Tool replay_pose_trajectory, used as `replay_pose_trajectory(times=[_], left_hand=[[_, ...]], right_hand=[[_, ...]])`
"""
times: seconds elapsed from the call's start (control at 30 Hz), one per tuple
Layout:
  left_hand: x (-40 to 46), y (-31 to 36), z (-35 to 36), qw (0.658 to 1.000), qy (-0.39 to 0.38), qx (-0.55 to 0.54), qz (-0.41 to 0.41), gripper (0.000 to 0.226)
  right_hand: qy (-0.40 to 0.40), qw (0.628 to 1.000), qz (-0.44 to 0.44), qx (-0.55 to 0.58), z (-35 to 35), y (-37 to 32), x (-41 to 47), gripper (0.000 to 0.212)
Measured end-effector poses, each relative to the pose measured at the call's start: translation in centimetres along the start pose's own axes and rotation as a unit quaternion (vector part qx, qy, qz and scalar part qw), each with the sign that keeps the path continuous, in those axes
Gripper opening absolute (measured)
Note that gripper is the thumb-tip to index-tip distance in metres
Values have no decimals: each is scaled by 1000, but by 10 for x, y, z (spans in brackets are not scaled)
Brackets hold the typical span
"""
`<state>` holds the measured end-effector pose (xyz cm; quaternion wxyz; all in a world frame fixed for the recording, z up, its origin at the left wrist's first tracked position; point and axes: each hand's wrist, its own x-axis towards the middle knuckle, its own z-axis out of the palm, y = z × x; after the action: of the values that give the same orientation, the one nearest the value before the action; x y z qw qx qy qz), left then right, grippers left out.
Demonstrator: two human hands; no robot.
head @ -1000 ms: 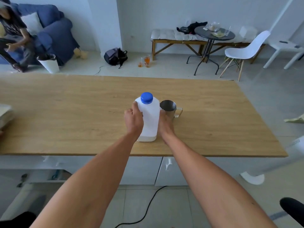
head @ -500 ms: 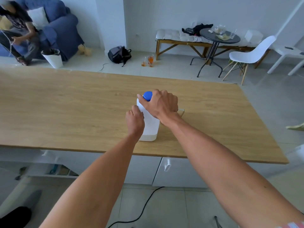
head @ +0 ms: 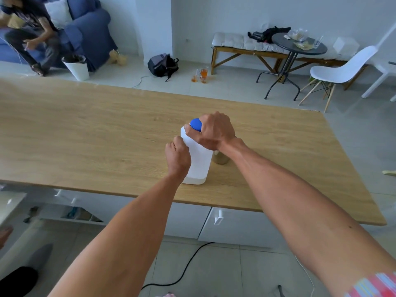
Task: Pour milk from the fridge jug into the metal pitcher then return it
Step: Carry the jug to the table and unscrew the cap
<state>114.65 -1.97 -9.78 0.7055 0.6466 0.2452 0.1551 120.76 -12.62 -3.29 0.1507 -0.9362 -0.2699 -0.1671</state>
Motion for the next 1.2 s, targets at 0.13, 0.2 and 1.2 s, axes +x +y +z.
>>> replay_pose_trajectory(times=[0.13, 0.2, 1.2], left_hand=[[-3, 4, 0, 1000, 3, 4, 12, 47], [-6, 5, 2, 1000, 19, 10, 3, 52], [-14, 9, 4, 998, 50, 23, -16, 39]], right_hand=[[1, 999, -47, 18, 2, 8, 2, 58], [4, 998, -56, 30, 4, 10, 3, 56], [-47, 987, -15, 154, -46, -1, -3, 26]])
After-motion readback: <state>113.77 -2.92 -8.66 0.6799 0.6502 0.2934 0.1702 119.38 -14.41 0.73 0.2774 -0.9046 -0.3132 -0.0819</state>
